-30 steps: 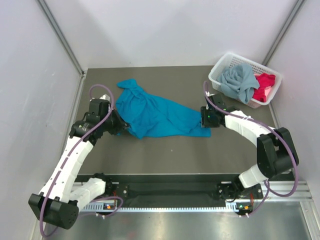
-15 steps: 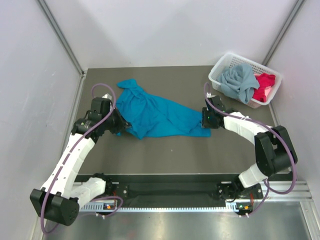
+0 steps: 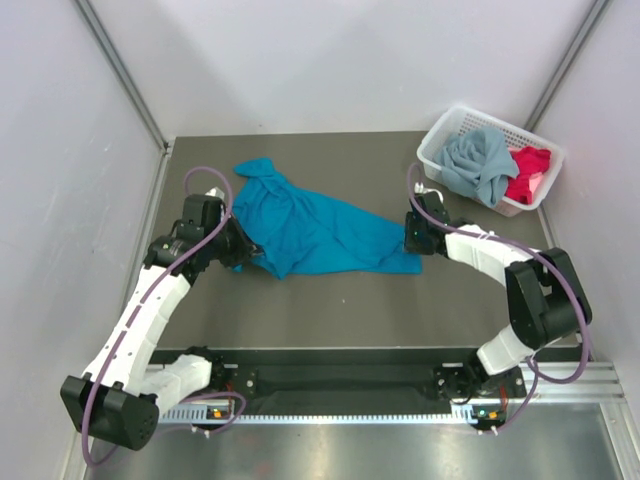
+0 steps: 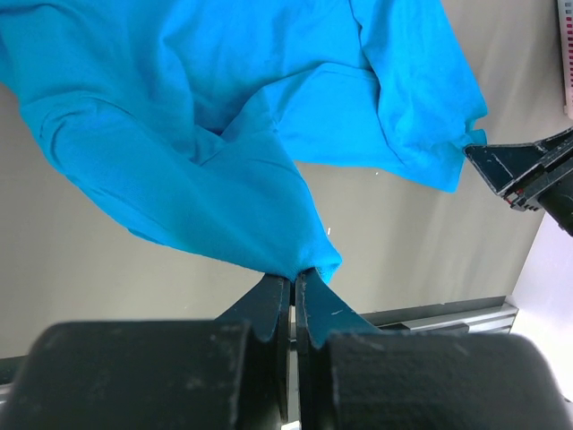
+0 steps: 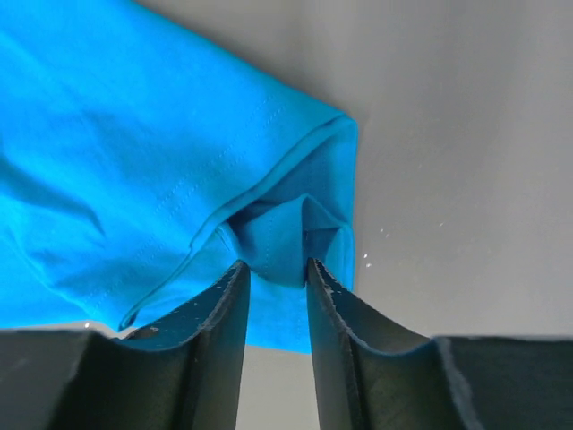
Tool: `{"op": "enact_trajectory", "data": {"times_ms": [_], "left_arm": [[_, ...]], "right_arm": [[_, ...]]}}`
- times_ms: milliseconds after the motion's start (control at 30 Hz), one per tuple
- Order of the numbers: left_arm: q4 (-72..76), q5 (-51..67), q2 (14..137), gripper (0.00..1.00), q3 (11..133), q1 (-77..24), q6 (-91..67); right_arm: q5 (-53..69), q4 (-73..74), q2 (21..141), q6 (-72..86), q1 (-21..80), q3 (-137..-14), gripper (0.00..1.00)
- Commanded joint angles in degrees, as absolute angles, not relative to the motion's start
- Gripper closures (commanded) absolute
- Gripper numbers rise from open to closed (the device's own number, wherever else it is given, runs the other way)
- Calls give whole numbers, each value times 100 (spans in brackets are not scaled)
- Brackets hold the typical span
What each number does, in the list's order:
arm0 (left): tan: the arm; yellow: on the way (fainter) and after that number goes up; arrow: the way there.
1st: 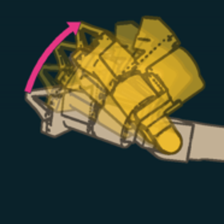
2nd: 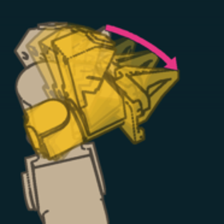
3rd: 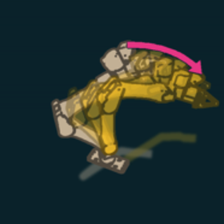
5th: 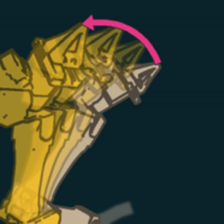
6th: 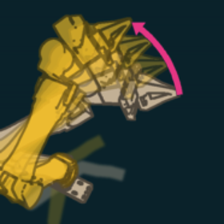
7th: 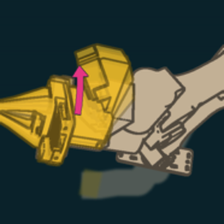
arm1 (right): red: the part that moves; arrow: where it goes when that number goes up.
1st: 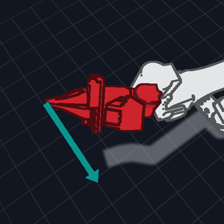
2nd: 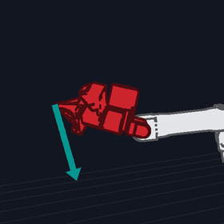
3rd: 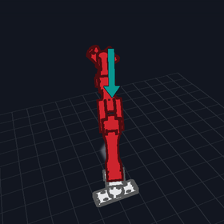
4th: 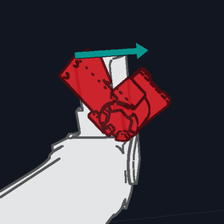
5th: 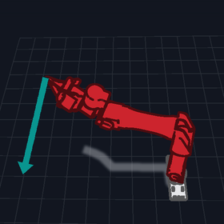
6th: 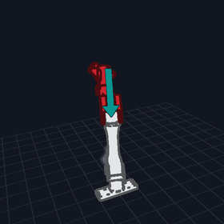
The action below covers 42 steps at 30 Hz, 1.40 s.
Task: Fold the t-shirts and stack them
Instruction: Flatten the tshirt out
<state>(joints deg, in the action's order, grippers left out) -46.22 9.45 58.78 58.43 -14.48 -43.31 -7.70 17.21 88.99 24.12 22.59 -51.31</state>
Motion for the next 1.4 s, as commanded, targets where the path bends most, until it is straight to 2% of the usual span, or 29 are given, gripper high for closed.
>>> {"op": "enact_trajectory", "data": {"times_ms": [0, 267, 333, 400, 467, 567, 633, 667, 800, 1000, 1100, 1267, 1300, 1367], "left_arm": [[-4438, 984, 5827, 100, 5862, -1415, -4219], [-4500, 967, 5810, 100, 5880, -1415, -4157], [-4509, 958, 5810, 100, 5889, -1424, -4148], [-4509, 958, 5809, 100, 5897, -1415, -4122], [-4509, 958, 5818, 100, 5906, -1424, -4122], [-4509, 958, 5818, 100, 5924, -1415, -4122], [-4526, 932, 5827, 100, 5941, -1415, -4113], [-4544, 914, 5845, 100, 5968, -1415, -4096], [-4702, 774, 5862, 100, 6274, -1345, -3999], [-4913, 239, 6178, 100, 7714, -1073, -3631], [-4948, 53, 6634, 100, 8935, -949, -3341], [-5088, -342, 7540, 100, 11554, -835, -3015], [-5141, -395, 7672, 100, 12402, -826, -2980], [-5247, -562, 7997, 100, 13189, -809, -2892]], "right_arm": [[-1010, 1371, 9000, 2444, 2232, -5185, 69], [-1116, 1354, 9141, 2311, 2206, -5344, 82], [-1116, 1345, 9176, 2312, 2206, -5361, 80], [-1116, 1371, 9211, 2338, 2206, -5370, 71], [-1108, 1371, 9246, 2329, 2206, -5388, 70], [-1072, 1380, 9272, 2268, 2206, -5431, 75], [-1046, 1432, 9272, 2250, 2206, -5475, 89], [-1037, 1476, 9255, 2250, 2206, -5502, 100], [-1116, 2002, 8905, 2250, 2206, -5782, 100], [-1968, 2479, 7886, 1769, 2189, -6722, 100], [-2284, 2505, 7743, 1381, 2127, -7556, 100], [-2557, 2742, 8015, 897, 1952, -9331, 100], [-2549, 2890, 8050, 888, 1934, -9578, 100], [-2558, 2944, 8025, 862, 1899, -10158, 100]]}}
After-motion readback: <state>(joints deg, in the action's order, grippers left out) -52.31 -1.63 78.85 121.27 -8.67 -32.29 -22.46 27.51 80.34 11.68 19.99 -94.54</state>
